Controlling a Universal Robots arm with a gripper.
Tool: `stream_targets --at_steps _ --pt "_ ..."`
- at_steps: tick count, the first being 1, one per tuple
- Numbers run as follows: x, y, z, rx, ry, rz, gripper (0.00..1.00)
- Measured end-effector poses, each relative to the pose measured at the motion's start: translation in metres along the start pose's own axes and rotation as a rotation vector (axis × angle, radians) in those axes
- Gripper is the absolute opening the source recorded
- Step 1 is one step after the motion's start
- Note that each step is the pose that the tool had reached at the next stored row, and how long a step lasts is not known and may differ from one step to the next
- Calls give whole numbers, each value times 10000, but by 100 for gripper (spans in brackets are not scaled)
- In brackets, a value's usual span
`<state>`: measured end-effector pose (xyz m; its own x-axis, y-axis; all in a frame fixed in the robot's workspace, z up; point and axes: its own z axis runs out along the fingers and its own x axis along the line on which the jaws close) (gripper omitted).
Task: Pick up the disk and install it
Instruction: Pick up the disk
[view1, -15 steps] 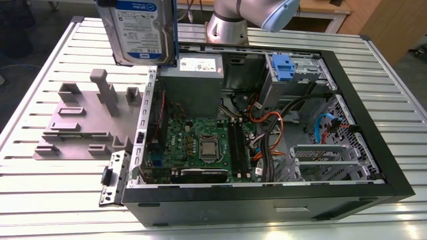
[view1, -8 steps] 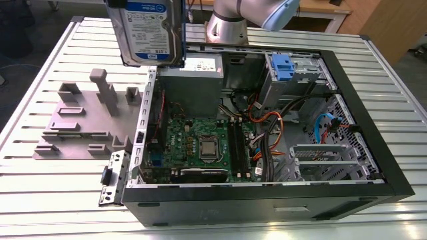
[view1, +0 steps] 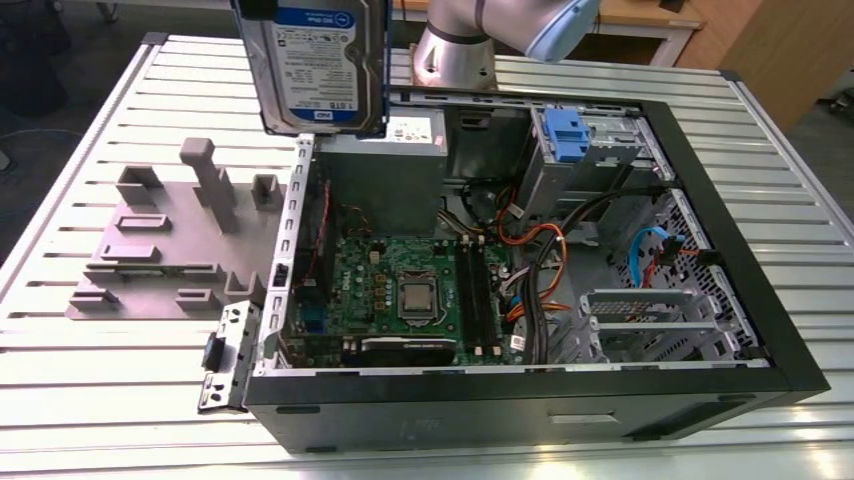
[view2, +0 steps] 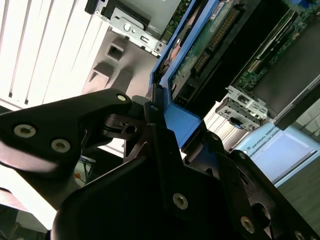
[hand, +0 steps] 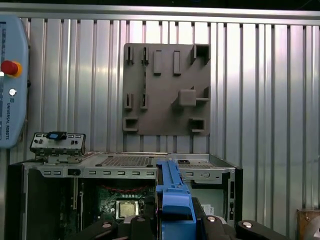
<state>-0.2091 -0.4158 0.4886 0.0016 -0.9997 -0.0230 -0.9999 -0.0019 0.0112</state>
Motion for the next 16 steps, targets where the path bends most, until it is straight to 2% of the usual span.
stream_targets --at_steps 16 --pt "6 -288 8 0 9 0 36"
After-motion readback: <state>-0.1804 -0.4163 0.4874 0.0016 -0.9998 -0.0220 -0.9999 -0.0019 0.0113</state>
